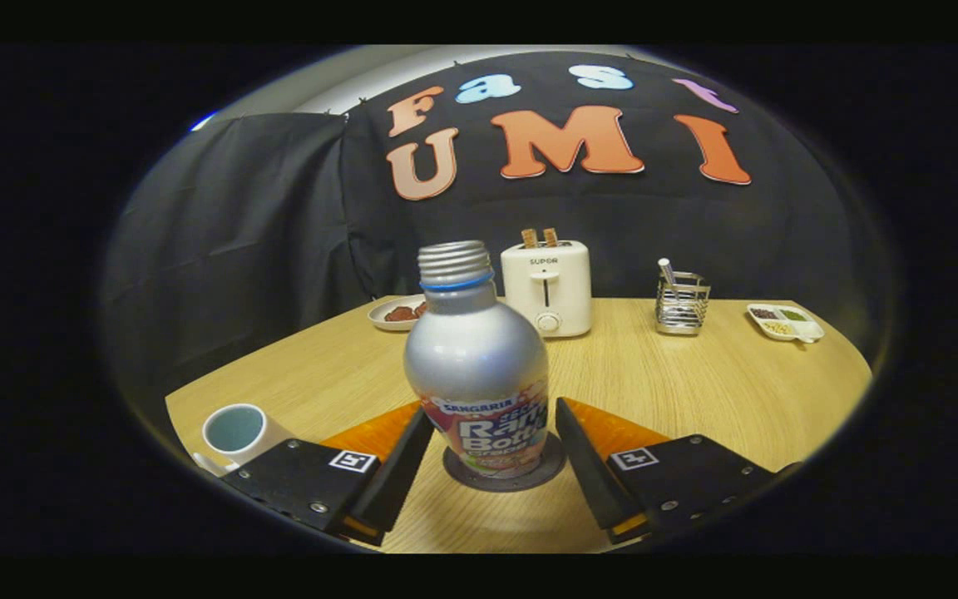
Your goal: Take the bottle from table, then pour the juice into the cup, finally place the bottle on the coaster
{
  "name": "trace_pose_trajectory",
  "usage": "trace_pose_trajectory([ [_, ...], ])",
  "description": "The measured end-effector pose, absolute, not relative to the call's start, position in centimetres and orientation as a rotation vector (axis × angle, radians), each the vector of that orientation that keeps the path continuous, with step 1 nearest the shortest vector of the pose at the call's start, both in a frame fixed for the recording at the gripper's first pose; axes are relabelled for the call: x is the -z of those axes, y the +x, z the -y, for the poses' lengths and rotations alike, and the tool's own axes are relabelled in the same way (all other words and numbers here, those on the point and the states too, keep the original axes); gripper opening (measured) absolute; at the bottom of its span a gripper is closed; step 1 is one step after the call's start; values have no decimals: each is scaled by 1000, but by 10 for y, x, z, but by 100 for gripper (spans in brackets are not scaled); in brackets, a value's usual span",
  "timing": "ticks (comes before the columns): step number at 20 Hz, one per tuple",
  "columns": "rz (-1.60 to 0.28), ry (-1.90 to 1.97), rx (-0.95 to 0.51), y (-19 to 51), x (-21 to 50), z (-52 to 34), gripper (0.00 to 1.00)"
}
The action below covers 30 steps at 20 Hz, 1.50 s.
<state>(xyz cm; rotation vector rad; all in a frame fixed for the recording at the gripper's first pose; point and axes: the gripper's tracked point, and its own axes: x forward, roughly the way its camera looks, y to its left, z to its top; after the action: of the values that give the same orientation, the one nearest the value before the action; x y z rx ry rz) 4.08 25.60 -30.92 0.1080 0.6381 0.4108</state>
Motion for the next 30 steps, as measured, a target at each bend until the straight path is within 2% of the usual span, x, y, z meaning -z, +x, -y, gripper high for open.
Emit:
trace_pose_trajectory([
  [4, -590, 122, -401, 37, 277, -244, 97],
  [19, -206, 28, -266, 4, 112, -162, 97],
  [30, -105, 30, -57, -30, 91, -79, 97],
])
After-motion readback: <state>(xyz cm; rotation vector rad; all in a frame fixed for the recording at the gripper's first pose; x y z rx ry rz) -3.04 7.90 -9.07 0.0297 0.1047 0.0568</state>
